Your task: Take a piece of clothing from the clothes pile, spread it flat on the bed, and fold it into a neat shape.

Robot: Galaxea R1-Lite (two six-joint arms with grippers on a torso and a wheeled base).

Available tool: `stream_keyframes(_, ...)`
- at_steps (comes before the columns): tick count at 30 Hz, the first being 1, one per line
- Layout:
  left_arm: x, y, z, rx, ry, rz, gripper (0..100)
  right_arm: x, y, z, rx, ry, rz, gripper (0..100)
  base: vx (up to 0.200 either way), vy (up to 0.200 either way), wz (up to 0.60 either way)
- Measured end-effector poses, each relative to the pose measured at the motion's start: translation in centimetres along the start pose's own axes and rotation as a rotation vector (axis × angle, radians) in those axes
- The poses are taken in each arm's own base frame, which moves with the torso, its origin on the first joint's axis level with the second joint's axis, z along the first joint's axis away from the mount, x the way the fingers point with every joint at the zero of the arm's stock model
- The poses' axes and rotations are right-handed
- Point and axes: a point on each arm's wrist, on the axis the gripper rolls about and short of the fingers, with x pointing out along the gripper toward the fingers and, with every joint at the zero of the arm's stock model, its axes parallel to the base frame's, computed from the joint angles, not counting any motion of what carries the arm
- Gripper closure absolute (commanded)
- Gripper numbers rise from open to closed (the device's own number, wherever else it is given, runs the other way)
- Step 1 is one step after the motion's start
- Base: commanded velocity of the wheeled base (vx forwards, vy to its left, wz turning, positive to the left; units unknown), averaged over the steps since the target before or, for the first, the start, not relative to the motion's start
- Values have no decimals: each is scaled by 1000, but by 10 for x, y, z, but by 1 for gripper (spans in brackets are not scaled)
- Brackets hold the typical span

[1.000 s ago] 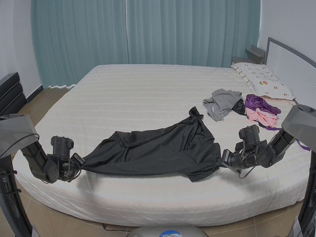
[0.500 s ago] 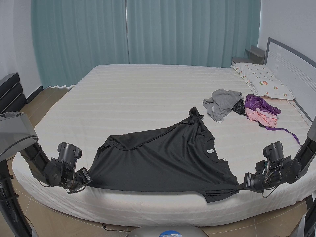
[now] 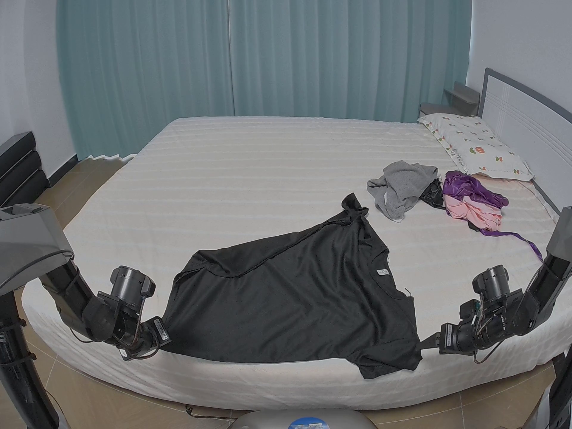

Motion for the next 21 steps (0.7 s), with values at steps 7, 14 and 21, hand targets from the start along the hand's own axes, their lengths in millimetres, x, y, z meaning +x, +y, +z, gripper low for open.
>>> stream_keyframes(7, 2, -1, -2, 7, 16, -3, 100, 16, 3, 17, -28, -80, 38, 0, 0, 0, 0)
stream_keyframes(14, 2, 1, -4, 15, 23, 2, 100, 34, 5, 20, -56, -131, 65, 0, 0, 0, 0)
stream_keyframes(21, 3, 2, -5, 28, 26, 7, 100, 48, 8, 16, -77, -108, 61, 100, 0, 0, 0)
